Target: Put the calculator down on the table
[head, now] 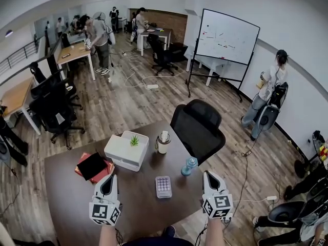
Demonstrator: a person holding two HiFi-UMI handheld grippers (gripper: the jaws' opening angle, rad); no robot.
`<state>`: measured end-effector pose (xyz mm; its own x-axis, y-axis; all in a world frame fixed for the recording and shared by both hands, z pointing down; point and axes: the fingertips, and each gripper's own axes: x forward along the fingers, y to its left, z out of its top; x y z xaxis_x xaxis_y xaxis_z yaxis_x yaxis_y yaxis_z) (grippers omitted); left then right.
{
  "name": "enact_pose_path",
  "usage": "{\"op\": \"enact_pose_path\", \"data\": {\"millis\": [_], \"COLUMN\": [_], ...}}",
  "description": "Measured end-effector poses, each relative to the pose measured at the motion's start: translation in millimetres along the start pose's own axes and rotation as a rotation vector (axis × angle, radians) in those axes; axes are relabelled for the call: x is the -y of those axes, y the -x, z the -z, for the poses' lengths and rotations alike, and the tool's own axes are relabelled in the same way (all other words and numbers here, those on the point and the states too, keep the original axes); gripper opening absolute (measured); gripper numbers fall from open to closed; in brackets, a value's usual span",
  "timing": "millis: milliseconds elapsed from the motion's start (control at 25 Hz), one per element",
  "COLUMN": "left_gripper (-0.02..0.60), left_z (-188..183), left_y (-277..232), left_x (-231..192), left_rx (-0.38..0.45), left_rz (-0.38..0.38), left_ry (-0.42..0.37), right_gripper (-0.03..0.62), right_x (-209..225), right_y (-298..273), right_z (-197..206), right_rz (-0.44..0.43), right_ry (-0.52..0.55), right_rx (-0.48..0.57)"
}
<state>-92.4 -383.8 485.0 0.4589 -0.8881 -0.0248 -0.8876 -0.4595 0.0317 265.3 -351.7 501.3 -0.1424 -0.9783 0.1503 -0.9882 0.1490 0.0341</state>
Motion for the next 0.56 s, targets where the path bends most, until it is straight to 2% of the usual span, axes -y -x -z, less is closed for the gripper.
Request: {"op": "enact_pose_path", "data": {"millis": [560], "left_gripper": [-0.005], "left_z": [-1.9], "left_y": [-1.6], "left_x": [-1.8], "left_rx": [-0.001], "left_rz": [0.004], "left_ry": [0.013], "right_gripper": [0.008], "right_x": [-0.4], "right_y": [-3.7], "right_z": [-2.7], "right_rz": [-0.011], "right_ry": [-0.015], "right_rx": [0.004]}}
